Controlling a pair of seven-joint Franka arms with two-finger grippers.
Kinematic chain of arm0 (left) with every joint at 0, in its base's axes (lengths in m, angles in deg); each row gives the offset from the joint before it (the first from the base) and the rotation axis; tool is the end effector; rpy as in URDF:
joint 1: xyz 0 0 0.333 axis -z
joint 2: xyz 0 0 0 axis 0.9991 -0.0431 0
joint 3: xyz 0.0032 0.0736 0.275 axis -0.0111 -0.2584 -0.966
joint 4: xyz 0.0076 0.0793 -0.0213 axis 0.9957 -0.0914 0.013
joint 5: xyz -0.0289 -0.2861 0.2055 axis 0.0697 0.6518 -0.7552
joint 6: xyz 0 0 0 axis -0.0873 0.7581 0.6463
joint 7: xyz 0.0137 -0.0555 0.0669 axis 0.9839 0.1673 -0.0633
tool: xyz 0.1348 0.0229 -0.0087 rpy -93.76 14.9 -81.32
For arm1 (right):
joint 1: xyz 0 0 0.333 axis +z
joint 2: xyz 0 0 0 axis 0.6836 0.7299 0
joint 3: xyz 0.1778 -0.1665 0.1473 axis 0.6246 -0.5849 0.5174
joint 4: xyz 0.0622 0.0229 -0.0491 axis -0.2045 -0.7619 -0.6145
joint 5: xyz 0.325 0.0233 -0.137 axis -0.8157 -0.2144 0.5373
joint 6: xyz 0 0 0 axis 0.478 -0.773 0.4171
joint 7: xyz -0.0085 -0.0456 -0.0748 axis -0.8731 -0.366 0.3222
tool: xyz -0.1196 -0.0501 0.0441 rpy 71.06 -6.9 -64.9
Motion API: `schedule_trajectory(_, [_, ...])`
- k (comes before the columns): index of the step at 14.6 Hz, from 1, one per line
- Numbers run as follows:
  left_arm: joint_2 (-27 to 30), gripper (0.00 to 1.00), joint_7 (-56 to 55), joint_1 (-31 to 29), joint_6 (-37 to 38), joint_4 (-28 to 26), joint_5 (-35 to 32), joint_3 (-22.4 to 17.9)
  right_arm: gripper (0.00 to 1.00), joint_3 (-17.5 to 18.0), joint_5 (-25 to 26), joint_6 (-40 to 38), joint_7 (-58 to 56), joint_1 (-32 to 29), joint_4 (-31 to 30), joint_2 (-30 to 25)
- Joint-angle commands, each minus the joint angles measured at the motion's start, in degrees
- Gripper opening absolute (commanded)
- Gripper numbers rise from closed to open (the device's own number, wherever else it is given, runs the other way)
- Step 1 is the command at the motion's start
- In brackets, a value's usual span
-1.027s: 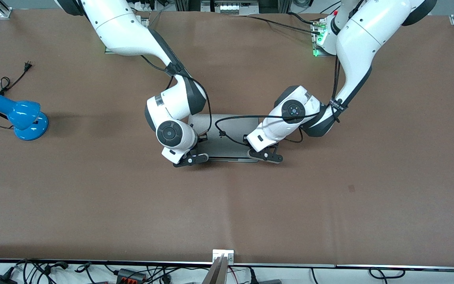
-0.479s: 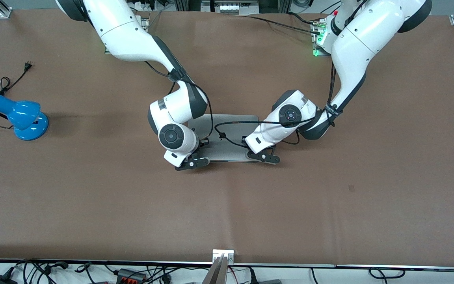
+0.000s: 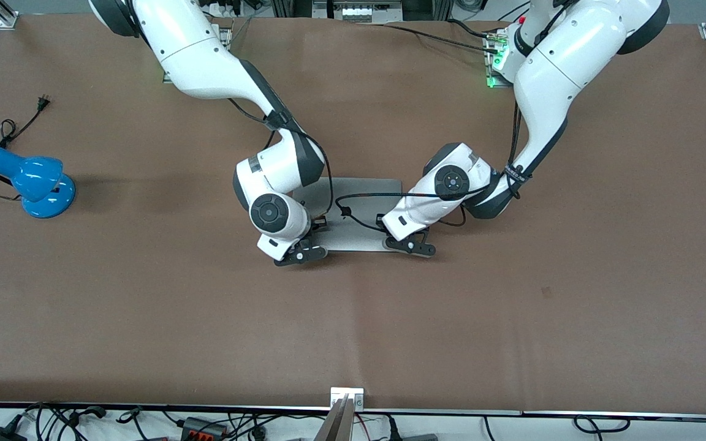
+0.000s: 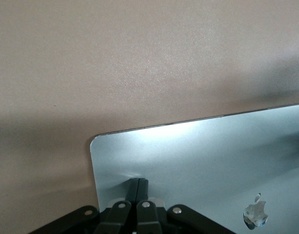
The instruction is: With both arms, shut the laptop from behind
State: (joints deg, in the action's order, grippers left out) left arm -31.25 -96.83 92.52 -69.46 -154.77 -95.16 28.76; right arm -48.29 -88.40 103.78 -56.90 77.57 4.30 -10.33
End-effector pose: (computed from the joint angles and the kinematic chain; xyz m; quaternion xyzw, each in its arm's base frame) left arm 0.5280 -0.3591 0.1646 0.9890 -0.0477 -0.0016 0.1401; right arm 0.5453 0.3651 0.1649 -0.9893 -0.1023 0.0980 0.0352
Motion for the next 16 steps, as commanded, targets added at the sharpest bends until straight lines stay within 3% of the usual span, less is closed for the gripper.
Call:
schedule_trajectory(1, [-0.26,0.01,0.0,0.46,0.0,1.37,-1.98,-0.52,0.0,0.11,0.47,0.02,-0.79,0.09,2.26,1.24])
schedule_trajectory(4, [1.67,0.01,0.26,-0.33,2.97,1.28,-2.15,-0.34,0.0,-0.07,1.35,-3.58,-0.18,0.27,4.81,0.36])
schedule_trajectory(12, [16.51,0.04,3.59,-0.68,28.98,1.46,-1.89,1.41,0.0,-1.3,4.32,-8.43,-0.01,0.36,6.14,-2.45])
schedule_trajectory(14, [19.94,0.23,4.82,-0.86,36.88,2.77,-1.45,1.33,0.0,-1.56,7.57,-9.65,0.0,0.45,6.14,-6.31])
schedule_trajectory(15, [20.39,0.43,6.83,-1.12,41.53,4.26,-1.45,1.41,0.01,-1.82,9.76,-11.31,0.0,0.45,6.14,-7.37])
schedule_trajectory(16, [21.09,0.99,9.29,-1.21,46.28,6.1,-1.36,1.33,0.65,-2.0,10.91,-12.37,0.17,0.45,6.14,-8.95])
